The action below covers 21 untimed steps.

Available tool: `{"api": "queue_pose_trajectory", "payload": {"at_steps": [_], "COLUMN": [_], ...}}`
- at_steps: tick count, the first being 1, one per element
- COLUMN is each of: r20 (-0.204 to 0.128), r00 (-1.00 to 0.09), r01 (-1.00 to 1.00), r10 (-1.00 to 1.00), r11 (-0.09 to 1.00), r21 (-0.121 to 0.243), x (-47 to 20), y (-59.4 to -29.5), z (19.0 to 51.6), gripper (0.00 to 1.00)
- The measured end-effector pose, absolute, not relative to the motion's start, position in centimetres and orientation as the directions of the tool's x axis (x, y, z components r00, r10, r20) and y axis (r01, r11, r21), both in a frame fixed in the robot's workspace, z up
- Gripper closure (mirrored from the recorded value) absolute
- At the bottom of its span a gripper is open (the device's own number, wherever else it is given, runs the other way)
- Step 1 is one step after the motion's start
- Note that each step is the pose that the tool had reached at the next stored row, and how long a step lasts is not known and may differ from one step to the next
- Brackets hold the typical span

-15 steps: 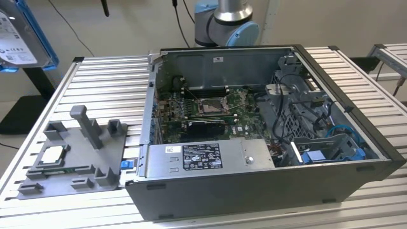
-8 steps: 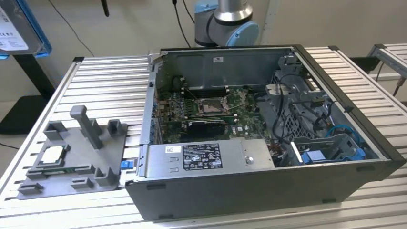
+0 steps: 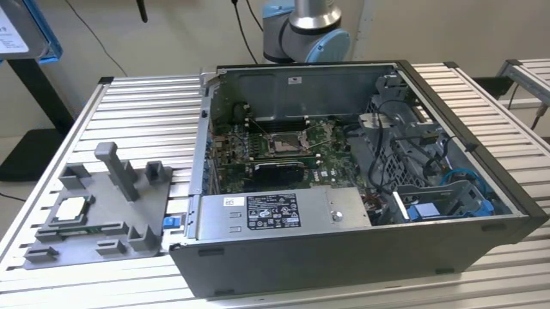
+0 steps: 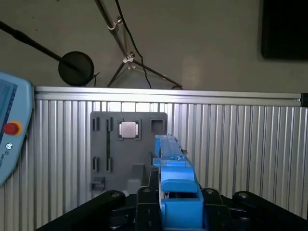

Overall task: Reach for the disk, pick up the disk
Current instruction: 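Pick up the disk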

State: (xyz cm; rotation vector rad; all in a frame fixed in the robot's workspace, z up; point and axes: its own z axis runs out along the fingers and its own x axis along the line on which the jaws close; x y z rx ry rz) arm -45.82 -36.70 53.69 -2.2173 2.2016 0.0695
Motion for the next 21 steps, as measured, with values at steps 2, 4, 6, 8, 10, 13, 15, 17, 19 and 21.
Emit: {"api": "queue_pose_trajectory", "payload": {"at_steps": [2,4,6,8,10,13,15,17,19,21], "r20": [-0.043,-0.043,-0.044,-0.044,-0.044,-0.044,-0.044,-0.044,-0.044,-0.044], "r00": [0.007,0.007,0.007,0.007,0.007,0.007,0.007,0.007,0.007,0.007], "r01": [-1.000,-1.000,-1.000,-1.000,-1.000,-1.000,-1.000,-1.000,-1.000,-1.000], "r10": [-0.999,-0.999,-0.999,-0.999,-0.999,-0.999,-0.999,-0.999,-0.999,-0.999], "r11": [-0.008,-0.007,-0.008,-0.008,-0.008,-0.008,-0.008,-0.008,-0.008,-0.008], "r21": [0.020,0.020,0.020,0.020,0.020,0.020,0.020,0.020,0.020,0.020], "x": [-45.8,-45.8,-45.8,-45.7,-45.4,-44.8,-44.2,-43.7,-43.1,-42.4], "y": [-36.7,-36.7,-36.7,-36.7,-36.7,-36.7,-36.7,-36.7,-36.7,-36.7], "z": [53.7,53.7,53.7,53.7,53.7,53.7,53.7,53.7,53.7,53.7], "gripper": [1.00,1.00,1.00,1.00,1.00,1.00,1.00,1.00,1.00,1.00]}}
